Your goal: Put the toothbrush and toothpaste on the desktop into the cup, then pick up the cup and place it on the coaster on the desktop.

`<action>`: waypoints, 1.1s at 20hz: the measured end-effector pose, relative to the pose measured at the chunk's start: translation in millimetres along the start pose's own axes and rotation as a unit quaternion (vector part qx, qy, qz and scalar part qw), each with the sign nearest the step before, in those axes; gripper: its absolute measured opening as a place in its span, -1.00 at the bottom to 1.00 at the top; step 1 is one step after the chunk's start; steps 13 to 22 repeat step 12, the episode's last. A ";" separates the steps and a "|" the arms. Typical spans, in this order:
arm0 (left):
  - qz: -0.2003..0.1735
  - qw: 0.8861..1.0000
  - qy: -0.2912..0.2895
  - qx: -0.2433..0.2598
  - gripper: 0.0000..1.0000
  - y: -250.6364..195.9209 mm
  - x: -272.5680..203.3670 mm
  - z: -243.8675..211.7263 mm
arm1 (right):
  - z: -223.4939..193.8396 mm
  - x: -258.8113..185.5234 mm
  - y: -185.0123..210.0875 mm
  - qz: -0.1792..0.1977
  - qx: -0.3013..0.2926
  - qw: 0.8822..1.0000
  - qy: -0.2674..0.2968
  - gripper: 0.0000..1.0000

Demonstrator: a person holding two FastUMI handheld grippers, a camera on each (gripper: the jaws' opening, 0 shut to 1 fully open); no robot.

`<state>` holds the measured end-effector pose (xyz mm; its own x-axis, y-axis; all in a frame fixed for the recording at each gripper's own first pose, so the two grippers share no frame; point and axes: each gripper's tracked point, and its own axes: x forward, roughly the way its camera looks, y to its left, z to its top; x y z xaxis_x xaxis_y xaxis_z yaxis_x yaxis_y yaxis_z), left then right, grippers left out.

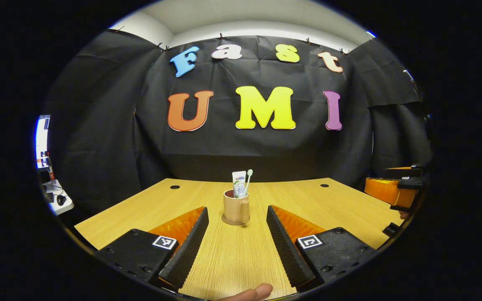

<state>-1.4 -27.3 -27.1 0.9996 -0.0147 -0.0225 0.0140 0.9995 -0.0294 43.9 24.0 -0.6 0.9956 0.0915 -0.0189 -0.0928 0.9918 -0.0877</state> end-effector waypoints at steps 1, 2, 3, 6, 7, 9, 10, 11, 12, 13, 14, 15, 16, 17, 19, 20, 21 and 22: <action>-0.001 1.000 -0.002 -0.001 0.79 -1.6 -3.6 0.6 | 1.3 -6.8 -7.0 -0.013 -0.024 0.999 -0.020 0.95; -0.003 1.000 -0.004 -0.002 0.79 -4.4 -7.4 2.2 | 1.4 -14.0 -5.8 -0.011 -0.042 0.998 -0.034 0.94; -0.004 1.000 -0.006 0.000 0.79 -6.6 -10.1 2.7 | 1.7 -22.9 0.4 -0.008 -0.046 0.998 -0.046 0.95; -0.002 1.000 -0.006 0.015 0.79 -10.7 -19.1 2.4 | 0.2 -38.1 15.6 0.015 -0.016 0.998 -0.052 0.97; -0.001 1.000 -0.008 0.015 0.79 -10.7 -21.6 2.9 | -0.3 -40.1 18.1 0.018 -0.008 0.999 -0.050 0.91; -0.003 1.000 -0.013 0.015 0.79 -13.7 -26.1 6.7 | -1.5 -42.8 16.1 0.017 -0.006 0.999 -0.048 0.91; -0.003 1.000 -0.014 0.016 0.78 -14.5 -28.2 6.9 | -0.4 -43.9 12.9 0.012 -0.007 0.999 -0.051 0.91; -0.002 1.000 -0.013 0.016 0.79 -15.5 -29.4 5.9 | 1.1 -45.9 12.7 0.009 -0.004 0.999 -0.052 0.90; -0.002 1.000 -0.014 0.016 0.79 -15.9 -28.5 5.7 | 0.8 -45.7 12.3 0.006 0.005 0.999 -0.053 0.84; -0.002 1.000 -0.014 0.016 0.79 -15.9 -28.5 5.7 | 0.8 -45.7 12.3 0.006 0.005 0.999 -0.053 0.84; -0.002 1.000 -0.014 0.016 0.79 -15.9 -28.5 5.7 | 0.8 -45.7 12.3 0.006 0.005 0.999 -0.053 0.84; -0.002 1.000 -0.014 0.016 0.79 -15.9 -28.5 5.7 | 0.8 -45.7 12.3 0.006 0.005 0.999 -0.053 0.84; -0.002 1.000 -0.014 0.016 0.79 -15.9 -28.5 5.7 | 0.8 -45.7 12.3 0.006 0.005 0.999 -0.053 0.84; -0.002 1.000 -0.014 0.016 0.79 -15.9 -28.5 5.7 | 0.8 -45.7 12.3 0.006 0.005 0.999 -0.053 0.84; -0.002 1.000 -0.014 0.016 0.79 -15.9 -28.5 5.7 | 0.8 -45.7 12.3 0.006 0.005 0.999 -0.053 0.84; -0.002 1.000 -0.014 0.016 0.79 -15.9 -28.5 5.7 | 0.8 -45.7 12.3 0.006 0.005 0.999 -0.053 0.84; -0.002 1.000 -0.014 0.016 0.79 -15.9 -28.5 5.7 | 0.8 -45.7 12.3 0.006 0.005 0.999 -0.053 0.84; -0.002 1.000 -0.014 0.016 0.79 -15.9 -28.5 5.7 | 0.8 -45.7 12.3 0.006 0.005 0.999 -0.053 0.84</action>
